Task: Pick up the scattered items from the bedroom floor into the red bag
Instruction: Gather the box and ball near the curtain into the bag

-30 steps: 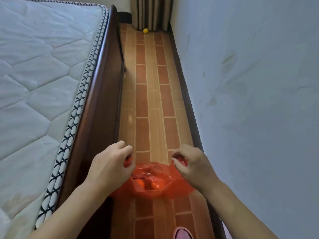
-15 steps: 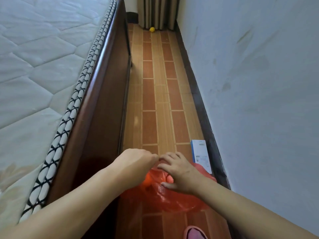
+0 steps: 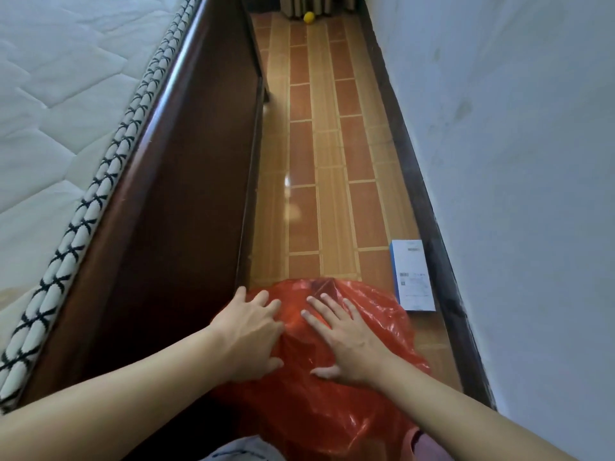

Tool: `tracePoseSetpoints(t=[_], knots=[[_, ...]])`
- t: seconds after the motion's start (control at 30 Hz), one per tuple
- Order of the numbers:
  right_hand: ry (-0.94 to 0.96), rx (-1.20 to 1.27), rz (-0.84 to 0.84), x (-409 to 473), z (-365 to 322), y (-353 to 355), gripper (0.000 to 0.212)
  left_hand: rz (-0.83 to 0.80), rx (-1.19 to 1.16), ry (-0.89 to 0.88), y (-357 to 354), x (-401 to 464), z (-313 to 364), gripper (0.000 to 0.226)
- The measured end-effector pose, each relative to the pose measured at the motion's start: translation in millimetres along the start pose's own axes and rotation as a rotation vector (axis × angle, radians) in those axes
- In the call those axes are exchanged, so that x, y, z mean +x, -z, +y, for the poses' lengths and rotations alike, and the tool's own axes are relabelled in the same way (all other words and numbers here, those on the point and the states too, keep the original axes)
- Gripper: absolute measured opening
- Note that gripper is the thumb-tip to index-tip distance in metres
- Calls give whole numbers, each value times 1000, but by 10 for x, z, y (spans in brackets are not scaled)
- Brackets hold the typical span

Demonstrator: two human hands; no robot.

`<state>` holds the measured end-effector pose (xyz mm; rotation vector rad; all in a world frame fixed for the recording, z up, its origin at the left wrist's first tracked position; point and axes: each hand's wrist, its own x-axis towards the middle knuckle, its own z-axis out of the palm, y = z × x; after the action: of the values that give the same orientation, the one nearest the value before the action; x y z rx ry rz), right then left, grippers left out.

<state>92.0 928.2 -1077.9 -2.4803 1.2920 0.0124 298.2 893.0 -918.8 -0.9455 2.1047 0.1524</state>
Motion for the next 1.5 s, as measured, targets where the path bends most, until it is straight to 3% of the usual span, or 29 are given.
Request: tracePoseSetpoints(t=[0.1,0.23,0.37,0.47,0.57,0.77,0.87,0.93,1.1,1.2,1.27,1.37,1.5], knots=[[3,32,17,83,-114,-127,120,-53,12,112,-124,90,200,81],[-44,10,1,125,-283,-387,135,-57,-150,248,-282,330,523,91],[-152,-53,-55,166,-95,-564,131,-27,-256,355,-497,504,504,97],[-146,-105,-107,222,171,-591,102,14,-288,361,-665,528,444,95],[-171,-117,-37,342,367,-535,72,82,-271,277,-714,527,399,94],[-220,-43,266,639,701,-192,45,347,-256,-3,-806,753,434,72],[-208,-53,362,713,838,-115,32,293,-243,-61,-757,899,478,56],[-224,-58,427,744,947,-78,28,235,-265,35,-708,1007,424,60],[-353,47,531,736,1045,105,49,230,-348,323,-792,1233,189,84],[-210,149,528,591,716,170,55,216,-366,340,-871,1307,169,87],[-137,157,402,493,450,135,73,191,-375,341,-911,1320,168,87],[-90,-25,182,375,295,-62,107,167,-407,347,-929,1324,137,88],[-96,-186,24,153,629,-426,121,178,-456,334,-1007,1351,76,85]])
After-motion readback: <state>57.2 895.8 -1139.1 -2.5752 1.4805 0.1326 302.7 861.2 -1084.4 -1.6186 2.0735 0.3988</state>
